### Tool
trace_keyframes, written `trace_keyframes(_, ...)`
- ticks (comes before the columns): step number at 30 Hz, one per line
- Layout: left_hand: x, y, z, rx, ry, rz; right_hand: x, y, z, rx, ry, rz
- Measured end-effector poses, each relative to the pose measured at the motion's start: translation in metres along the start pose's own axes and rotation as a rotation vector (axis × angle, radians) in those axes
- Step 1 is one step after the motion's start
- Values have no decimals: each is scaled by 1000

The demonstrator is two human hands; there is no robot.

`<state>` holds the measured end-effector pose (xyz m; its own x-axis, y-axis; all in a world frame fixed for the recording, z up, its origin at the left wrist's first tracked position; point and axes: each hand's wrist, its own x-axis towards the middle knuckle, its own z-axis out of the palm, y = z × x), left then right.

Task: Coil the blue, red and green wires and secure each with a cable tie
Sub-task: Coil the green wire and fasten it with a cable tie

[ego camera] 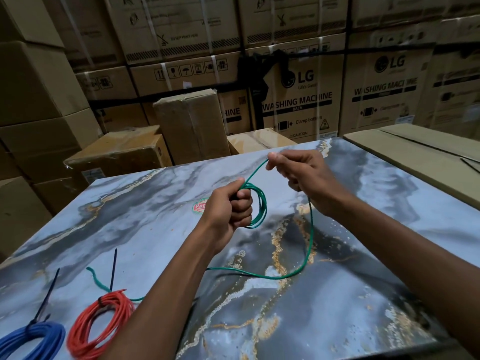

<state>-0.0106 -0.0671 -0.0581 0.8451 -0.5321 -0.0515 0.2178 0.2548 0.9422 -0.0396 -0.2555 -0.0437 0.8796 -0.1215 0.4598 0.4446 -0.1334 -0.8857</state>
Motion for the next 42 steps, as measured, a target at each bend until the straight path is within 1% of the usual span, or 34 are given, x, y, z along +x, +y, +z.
trace_keyframes(4,0,-1,3,26,-8,2,1,0,0,16,36,-39)
trace_keyframes(7,-1,-2,3,18,-10,-12,1,5,2,74,27,-3)
trace_keyframes(9,-2,-1,-1,-52,10,-15,-1,10,7,109,-53,95)
trace_keyframes(12,-2,5,-12,-190,86,23,-6,14,12,-43,-236,237)
trace_keyframes(15,1,9,-17,-277,136,50,-9,15,14,-162,-361,235)
trace_keyframes(18,1,6,-15,-285,142,54,-11,16,14,-111,-420,227)
trace_keyframes(22,0,6,-14,-305,109,53,-13,18,16,1,-410,215)
trace_keyframes(26,-2,8,-11,-357,42,74,-11,21,16,124,-386,217)
trace_keyframes(30,-2,9,-8,-378,-18,99,-9,19,16,158,-336,259)
trace_keyframes(32,-1,9,-8,-339,-15,110,-8,17,14,88,-309,308)
trace_keyframes(34,2,8,-9,-262,27,124,-7,13,11,-9,-288,353)
trace_keyframes(35,2,7,-11,-225,48,127,-5,11,9,-18,-280,367)
trace_keyframes(39,2,11,-20,-134,69,92,6,0,-15,75,-252,319)
trace_keyframes(42,-2,14,-18,-103,8,41,15,-1,-37,76,-192,267)
